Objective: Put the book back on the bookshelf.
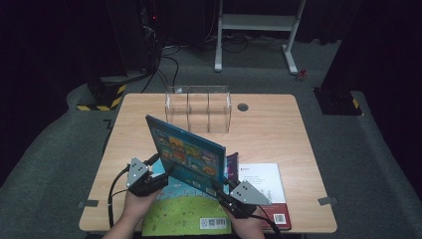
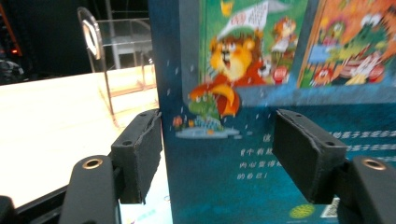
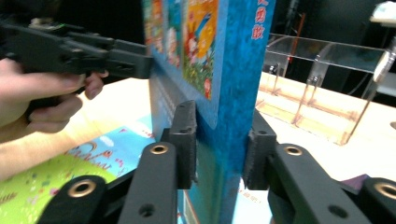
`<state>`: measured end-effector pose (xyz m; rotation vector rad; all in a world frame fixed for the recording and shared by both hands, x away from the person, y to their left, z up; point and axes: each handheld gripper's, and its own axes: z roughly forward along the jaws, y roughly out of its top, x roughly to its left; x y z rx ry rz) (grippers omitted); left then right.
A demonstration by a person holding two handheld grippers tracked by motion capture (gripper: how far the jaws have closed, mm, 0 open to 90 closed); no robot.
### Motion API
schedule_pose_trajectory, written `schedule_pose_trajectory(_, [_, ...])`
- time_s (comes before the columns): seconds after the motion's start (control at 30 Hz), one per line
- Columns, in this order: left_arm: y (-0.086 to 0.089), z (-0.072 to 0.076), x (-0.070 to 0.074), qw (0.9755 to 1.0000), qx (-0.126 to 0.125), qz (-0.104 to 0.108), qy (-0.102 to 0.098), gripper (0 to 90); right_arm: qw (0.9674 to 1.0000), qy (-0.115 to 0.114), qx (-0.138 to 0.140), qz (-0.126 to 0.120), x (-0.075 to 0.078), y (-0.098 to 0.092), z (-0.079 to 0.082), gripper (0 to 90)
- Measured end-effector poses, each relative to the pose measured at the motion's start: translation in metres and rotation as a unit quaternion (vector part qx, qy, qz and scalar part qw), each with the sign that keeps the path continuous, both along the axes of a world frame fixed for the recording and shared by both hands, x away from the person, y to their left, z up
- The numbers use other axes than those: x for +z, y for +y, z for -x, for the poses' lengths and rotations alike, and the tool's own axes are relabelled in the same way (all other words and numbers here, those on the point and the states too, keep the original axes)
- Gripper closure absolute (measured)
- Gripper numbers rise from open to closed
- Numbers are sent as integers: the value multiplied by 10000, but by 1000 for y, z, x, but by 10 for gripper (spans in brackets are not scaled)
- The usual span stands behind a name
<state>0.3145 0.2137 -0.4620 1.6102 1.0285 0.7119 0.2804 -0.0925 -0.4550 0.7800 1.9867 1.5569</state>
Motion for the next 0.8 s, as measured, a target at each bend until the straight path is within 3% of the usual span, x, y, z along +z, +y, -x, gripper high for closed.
schedule_pose_trajectory(0.3, [-11, -13, 1, 9999, 41, -126, 55, 380, 9994, -48, 299, 147, -3, 16, 7, 764])
schedule_pose_trajectory(0.47, [-14, -21, 3, 10000, 43, -25, 80, 381, 9995, -50, 186, 234, -4, 25, 5, 752])
schedule_pose_trajectory(0.63, [-11, -27, 4, 9998, 13, 119, 131, 383, 9986, -247, 48, 460, -2, 33, 6, 754])
schedule_pose_trajectory(0.8, [-14, -33, 5, 9998, -14, 117, 141, 391, 9970, -404, -118, 648, 0, 40, 8, 753])
